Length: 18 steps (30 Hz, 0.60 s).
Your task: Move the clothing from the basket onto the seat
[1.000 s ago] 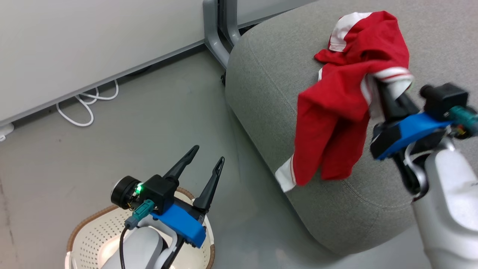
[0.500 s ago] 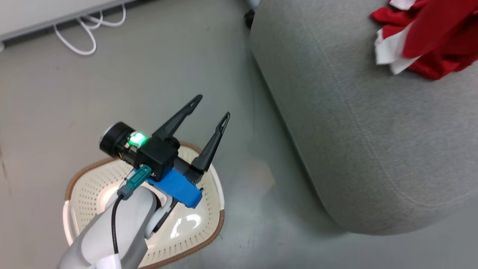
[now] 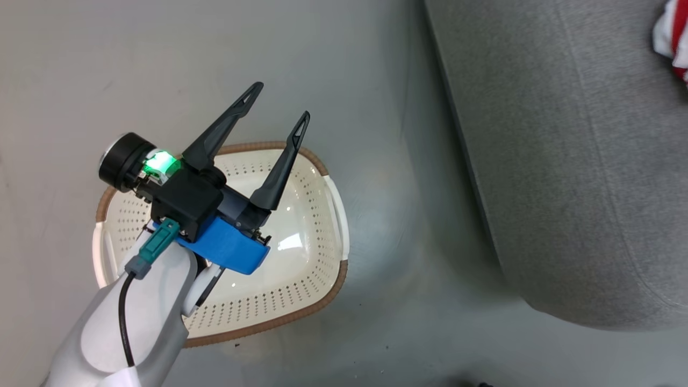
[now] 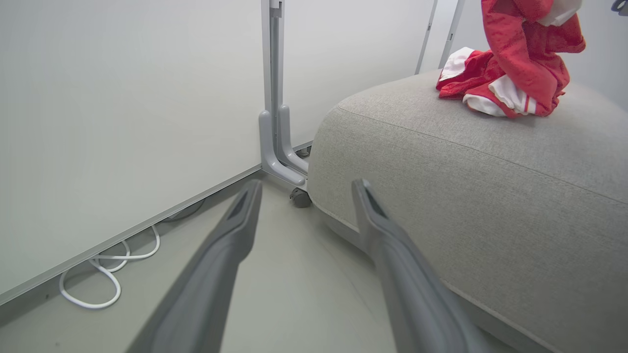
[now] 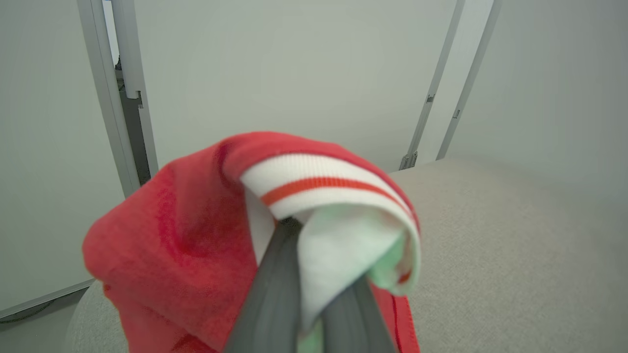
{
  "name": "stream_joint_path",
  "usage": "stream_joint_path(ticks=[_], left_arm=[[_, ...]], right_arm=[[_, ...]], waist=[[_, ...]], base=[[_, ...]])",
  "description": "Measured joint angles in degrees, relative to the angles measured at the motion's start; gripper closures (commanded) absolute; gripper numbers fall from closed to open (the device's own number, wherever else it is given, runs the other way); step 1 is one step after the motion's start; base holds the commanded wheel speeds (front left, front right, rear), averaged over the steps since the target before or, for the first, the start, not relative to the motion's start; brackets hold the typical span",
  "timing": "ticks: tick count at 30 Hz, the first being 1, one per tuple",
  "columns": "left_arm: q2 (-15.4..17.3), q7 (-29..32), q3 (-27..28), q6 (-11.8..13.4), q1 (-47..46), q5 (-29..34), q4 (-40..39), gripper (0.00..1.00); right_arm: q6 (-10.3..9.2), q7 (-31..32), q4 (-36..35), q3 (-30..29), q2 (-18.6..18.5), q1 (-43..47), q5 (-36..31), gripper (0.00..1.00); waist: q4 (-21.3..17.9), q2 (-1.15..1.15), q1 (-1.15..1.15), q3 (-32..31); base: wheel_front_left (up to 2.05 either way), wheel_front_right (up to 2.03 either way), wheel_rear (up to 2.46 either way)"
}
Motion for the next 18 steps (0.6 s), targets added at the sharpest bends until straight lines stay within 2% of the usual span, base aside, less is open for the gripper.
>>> stream_joint_path(ticks=[6,16,17,18], left_arm=[[0.45,0.00,1.33,0.00,-0.11,0.80,-1.30,0.00],[-0.11,0.00,1.57,0.00,-1.34,1.27,-1.89,0.00],[-0.14,0.00,1.57,0.00,-1.33,1.27,-1.86,0.00],[-0.21,0.00,1.57,0.00,-1.32,1.27,-1.81,0.00]], right_arm=[[0.00,-3.11,6.00,-2.05,1.05,0.00,-1.45,1.00],[0.00,-6.89,12.94,-3.28,0.30,-1.71,-2.75,0.98],[0.00,-7.20,13.44,-3.30,0.18,-1.98,-2.85,0.75],[0.00,-7.46,13.88,-3.26,0.11,-2.26,-2.89,0.60]], waist=[[1.63,0.00,0.00,2.93],[3.52,0.00,0.00,5.26],[3.55,0.00,0.00,5.21],[3.59,0.00,0.00,5.12]], base=[[0.00,0.00,0.00],[0.00,0.00,0.00],[0.00,0.00,0.00],[0.00,0.00,0.00]])
